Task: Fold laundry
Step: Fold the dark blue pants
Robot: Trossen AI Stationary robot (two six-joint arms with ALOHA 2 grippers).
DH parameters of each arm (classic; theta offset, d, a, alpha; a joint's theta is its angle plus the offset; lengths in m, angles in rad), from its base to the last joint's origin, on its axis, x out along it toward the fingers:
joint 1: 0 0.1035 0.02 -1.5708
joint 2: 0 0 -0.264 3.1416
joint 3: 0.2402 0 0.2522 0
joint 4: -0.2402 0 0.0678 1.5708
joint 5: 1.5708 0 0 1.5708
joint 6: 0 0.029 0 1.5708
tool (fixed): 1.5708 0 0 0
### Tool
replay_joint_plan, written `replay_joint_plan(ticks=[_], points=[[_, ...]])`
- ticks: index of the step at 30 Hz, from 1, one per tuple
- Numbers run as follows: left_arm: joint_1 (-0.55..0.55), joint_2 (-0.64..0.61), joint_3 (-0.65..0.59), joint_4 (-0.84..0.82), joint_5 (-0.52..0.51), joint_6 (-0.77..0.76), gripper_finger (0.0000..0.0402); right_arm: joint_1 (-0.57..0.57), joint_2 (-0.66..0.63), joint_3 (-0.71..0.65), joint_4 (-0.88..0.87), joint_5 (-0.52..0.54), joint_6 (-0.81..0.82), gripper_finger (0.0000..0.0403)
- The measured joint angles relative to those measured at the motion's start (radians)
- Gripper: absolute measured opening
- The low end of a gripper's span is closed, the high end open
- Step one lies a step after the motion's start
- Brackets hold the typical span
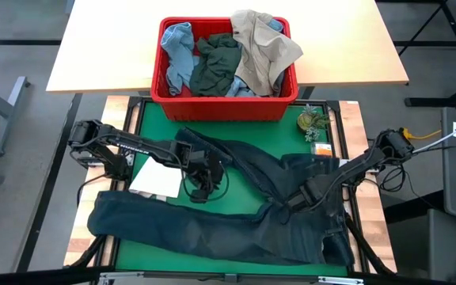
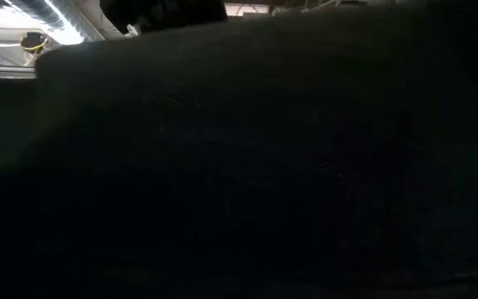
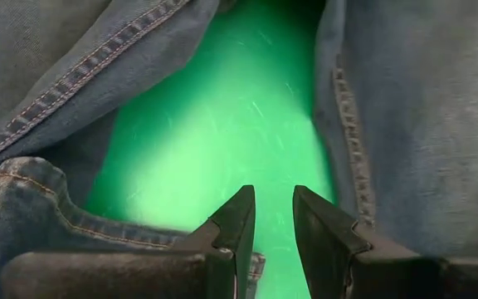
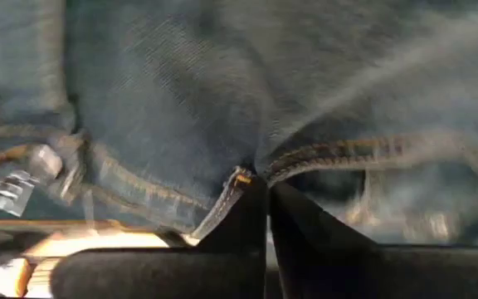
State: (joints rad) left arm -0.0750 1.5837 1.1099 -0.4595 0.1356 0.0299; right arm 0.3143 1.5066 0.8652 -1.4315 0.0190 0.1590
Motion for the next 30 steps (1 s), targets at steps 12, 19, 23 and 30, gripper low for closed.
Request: replay_joint_plan(ticks=[12,19,23,30], points=[[0.000,0.000,0.000,0.007,0.000,0.000,0.0080,-0.104,0.000,-0.018,-0.114,0.218,0.099,0.0003],[0.000,0.000,0.000,0.006,0.000,0.000,0.0080,-0.153,0.000,-0.062,-0.104,0.274,0.118,0.0015],[0.000,0.000,0.000,0.006,0.000,0.000,0.0080,-0.154,0.000,-0.063,-0.106,0.251,0.088,0.0030],[0.000,0.000,0.000,0.007,-0.001,-0.015,0.0080,-0.152,0.000,-0.063,-0.110,0.225,0.076,0.0102]])
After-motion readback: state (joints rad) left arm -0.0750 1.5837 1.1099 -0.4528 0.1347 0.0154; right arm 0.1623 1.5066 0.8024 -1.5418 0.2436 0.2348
